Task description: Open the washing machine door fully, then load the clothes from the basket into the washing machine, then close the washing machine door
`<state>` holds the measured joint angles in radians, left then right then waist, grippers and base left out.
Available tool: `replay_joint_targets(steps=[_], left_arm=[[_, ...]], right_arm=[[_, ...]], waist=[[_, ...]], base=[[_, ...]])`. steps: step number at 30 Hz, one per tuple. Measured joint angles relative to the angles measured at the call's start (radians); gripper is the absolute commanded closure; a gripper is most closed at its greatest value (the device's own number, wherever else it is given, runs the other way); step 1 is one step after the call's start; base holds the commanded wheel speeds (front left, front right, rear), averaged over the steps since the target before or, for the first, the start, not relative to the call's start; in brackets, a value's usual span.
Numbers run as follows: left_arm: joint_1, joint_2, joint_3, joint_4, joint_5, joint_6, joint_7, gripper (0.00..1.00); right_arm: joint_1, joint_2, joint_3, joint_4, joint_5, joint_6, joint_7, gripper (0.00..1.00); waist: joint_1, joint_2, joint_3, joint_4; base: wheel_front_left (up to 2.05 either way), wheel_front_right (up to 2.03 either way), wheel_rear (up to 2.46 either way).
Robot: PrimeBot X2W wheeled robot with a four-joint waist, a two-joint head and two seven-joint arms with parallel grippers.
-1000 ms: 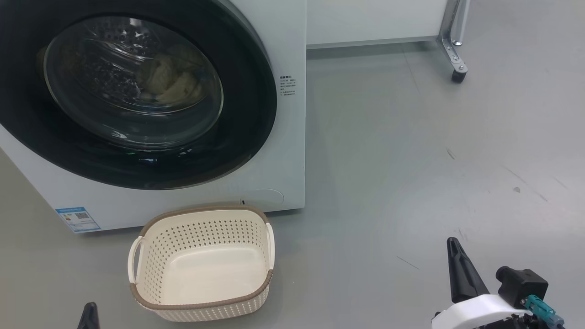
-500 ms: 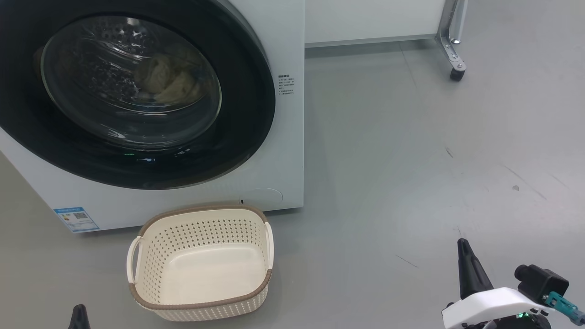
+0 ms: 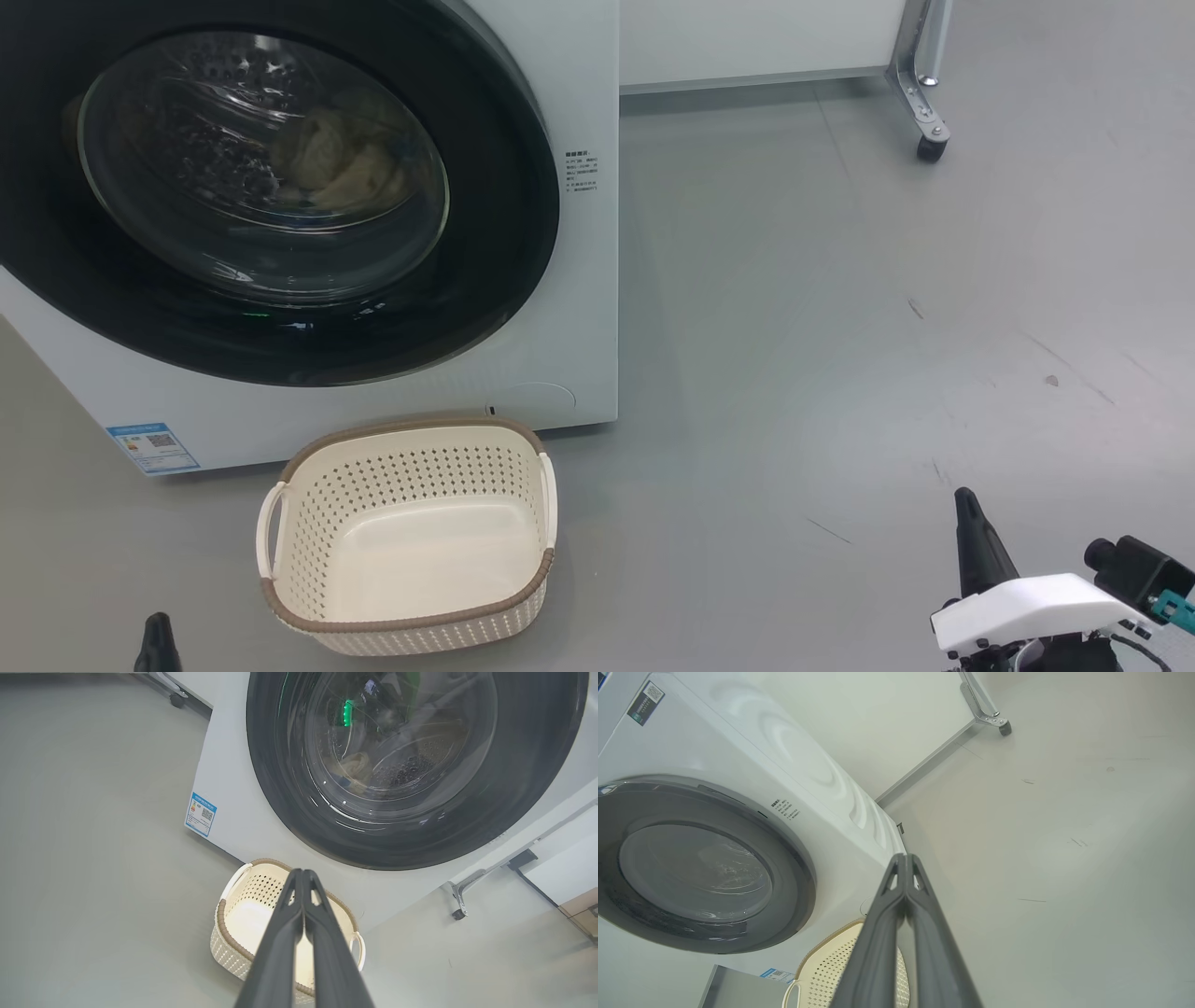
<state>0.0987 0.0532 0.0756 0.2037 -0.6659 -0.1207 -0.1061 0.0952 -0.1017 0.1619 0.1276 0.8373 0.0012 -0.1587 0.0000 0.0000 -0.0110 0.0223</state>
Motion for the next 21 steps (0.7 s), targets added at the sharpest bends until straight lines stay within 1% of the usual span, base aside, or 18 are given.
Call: replay_joint_targets(steps=[2,7,9,14,16,21], left_arm=[[-0.007,-0.001,0.002,0.003,-0.033,0.0,0.007,1.0],[-0.02,-0.003,0.003,0.007,-0.101,0.0,0.027,1.0],[-0.023,-0.003,0.004,0.011,-0.124,0.0,0.035,1.0],[-0.037,-0.004,0.006,0.017,-0.192,0.0,0.046,1.0],[-0.044,-0.005,0.007,0.021,-0.237,0.0,0.061,1.0],[-0.056,-0.007,0.008,0.026,-0.305,0.0,0.076,1.0]], right_arm=[[-0.005,0.0,-0.007,0.004,0.026,0.008,0.007,1.0],[-0.02,0.0,-0.023,0.011,0.088,0.01,0.024,1.0],[-0.02,0.0,-0.03,0.016,0.113,0.017,0.031,1.0],[-0.029,0.0,-0.045,0.026,0.175,0.021,0.042,1.0],[-0.04,0.0,-0.056,0.032,0.213,0.028,0.054,1.0],[-0.045,0.001,-0.072,0.041,0.275,0.035,0.072,1.0]], waist=[[0.0,0.0,0.0,-0.001],[0.0,0.0,0.002,-0.002],[0.0,0.0,0.002,-0.003],[0.0,0.0,0.003,-0.004],[0.0,0.0,0.004,-0.005],[0.0,0.0,0.005,-0.007]], base=[[0.0,0.0,0.0],[0.0,0.0,0.0],[0.0,0.0,0.0],[0.0,0.0,0.0],[0.0,0.0,0.0],[0.0,0.0,0.0]])
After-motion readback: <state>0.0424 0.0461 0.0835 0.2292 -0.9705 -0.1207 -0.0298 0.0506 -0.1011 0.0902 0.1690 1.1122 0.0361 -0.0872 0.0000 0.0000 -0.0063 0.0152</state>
